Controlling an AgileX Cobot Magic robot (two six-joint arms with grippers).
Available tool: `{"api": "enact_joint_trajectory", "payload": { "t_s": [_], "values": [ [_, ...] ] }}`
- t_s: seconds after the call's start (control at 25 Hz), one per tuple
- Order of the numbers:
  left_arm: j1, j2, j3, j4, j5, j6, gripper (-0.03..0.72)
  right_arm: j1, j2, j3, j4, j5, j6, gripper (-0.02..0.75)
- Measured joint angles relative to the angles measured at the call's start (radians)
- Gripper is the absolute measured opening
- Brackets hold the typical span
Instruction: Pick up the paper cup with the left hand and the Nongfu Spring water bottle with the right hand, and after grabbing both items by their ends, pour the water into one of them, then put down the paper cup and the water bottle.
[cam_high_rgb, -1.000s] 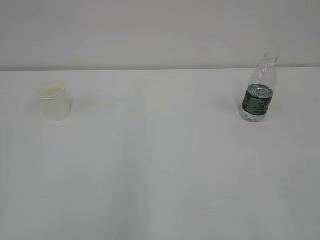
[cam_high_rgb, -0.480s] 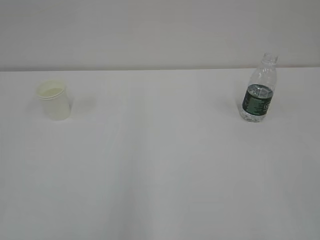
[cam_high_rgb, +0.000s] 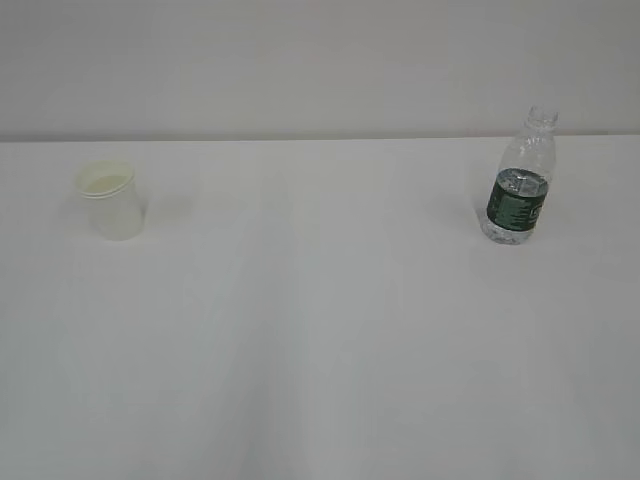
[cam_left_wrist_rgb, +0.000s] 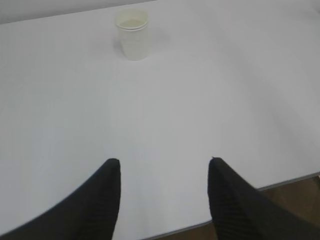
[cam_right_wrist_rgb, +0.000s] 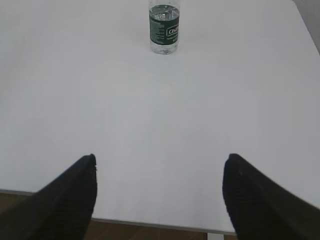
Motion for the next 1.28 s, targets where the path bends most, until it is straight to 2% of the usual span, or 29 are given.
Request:
{"api": "enact_joint_trajectory", "payload": {
  "t_s": [0.16,0.52,0.68,1.08,1.28],
  "values": [
    [0.015,0.0,0.0,0.0,0.0,-0.009,0.398,0.0,0.0,0.0,0.0,0.0,0.0,0.588],
    [0.095,0.0,0.0,0.0,0.0,-0.012,0.419,0.039,0.0,0.0,0.0,0.0,0.0,0.588],
    [0.099,0.0,0.0,0.0,0.0,-0.012,0.44,0.039,0.0,0.0,0.0,0.0,0.0,0.588],
    [0.099,0.0,0.0,0.0,0.0,-0.012,0.557,0.039,0.0,0.0,0.0,0.0,0.028,0.588],
    [0.099,0.0,0.0,0.0,0.0,-0.012,0.573,0.039,0.0,0.0,0.0,0.0,0.047,0.588]
  ]
}}
